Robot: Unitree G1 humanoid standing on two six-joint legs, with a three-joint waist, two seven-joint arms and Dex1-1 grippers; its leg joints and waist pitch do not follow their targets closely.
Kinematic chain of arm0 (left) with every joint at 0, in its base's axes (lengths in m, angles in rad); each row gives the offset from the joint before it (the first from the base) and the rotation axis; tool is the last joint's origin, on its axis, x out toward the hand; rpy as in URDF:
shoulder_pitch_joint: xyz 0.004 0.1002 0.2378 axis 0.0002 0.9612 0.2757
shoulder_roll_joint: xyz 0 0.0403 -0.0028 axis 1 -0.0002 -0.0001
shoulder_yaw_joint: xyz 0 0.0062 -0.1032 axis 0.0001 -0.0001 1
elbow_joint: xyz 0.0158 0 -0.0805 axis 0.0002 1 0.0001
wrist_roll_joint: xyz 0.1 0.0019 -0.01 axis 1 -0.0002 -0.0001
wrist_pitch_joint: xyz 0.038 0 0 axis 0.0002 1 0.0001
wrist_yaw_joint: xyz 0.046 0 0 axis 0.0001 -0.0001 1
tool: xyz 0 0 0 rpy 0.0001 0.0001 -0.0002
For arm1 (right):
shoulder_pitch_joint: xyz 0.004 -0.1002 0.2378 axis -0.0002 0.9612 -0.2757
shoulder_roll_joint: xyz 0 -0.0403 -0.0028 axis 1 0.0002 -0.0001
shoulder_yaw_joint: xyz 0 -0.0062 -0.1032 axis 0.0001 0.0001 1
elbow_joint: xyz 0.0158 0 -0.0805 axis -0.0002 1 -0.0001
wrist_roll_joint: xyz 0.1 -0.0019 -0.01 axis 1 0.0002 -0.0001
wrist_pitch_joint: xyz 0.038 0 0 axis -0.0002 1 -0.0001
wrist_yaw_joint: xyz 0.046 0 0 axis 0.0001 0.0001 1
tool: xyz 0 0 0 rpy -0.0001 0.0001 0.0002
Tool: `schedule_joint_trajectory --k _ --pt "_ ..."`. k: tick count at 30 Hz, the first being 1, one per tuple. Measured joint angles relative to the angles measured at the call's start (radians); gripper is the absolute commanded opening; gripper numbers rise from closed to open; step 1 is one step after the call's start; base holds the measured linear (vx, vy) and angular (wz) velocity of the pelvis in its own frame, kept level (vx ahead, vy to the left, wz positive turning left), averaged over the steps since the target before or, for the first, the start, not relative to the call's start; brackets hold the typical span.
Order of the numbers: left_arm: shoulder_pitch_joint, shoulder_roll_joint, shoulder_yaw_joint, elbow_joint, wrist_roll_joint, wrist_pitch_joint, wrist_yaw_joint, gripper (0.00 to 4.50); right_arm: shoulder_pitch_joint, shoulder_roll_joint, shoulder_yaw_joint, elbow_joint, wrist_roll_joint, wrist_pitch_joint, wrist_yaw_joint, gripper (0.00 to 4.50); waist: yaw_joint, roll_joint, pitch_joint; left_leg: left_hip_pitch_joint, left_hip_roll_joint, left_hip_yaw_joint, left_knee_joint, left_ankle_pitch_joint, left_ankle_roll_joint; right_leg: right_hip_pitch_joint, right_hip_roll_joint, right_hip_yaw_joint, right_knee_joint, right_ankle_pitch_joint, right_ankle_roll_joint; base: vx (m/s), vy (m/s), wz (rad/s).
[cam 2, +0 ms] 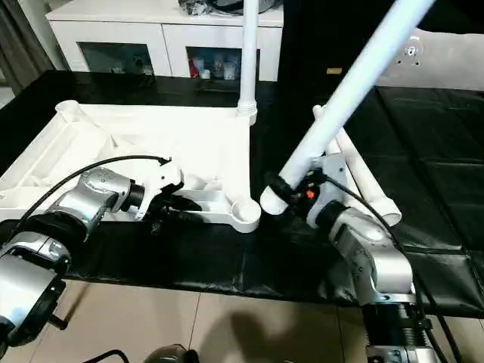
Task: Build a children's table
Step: Insert table leg to table base
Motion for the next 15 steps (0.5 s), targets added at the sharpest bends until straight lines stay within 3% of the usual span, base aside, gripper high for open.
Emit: schedule_joint_trajectory --k 2,9,15 --pt "0.000 -0.001 0.000 0.000 0.010 -0.008 0.006 0.78 -0.001 0.000 0.001 0.000 -0.001 0.000 0.000 1.89 0.000 0.000 0.000 0.000 0.000 0.000 0.000 0.000 0.000 0.000 0.000 0.000 0.000 0.000 0.000 0.000 0.000 0.00" --pt "0.013 -0.033 0.016 -0.050 0.009 0.048 0.008 0.42 -0.003 0.003 0.018 0.000 -0.004 0.000 0.005 1.89 -0.005 0.000 0.000 0.000 0.000 0.001 0.000 0.000 0.000 0.000 0.000 0.000 -0.001 0.000 0.000 0.000 0.000 0.00" --pt "0.032 -0.066 0.024 -0.128 0.012 0.172 0.098 0.09 -0.007 0.009 0.021 0.000 -0.005 0.001 0.003 1.89 -0.020 0.000 0.000 0.000 0.000 0.001 0.000 0.000 0.000 0.000 0.000 0.001 -0.001 0.000 0.000 0.000 0.000 0.00"
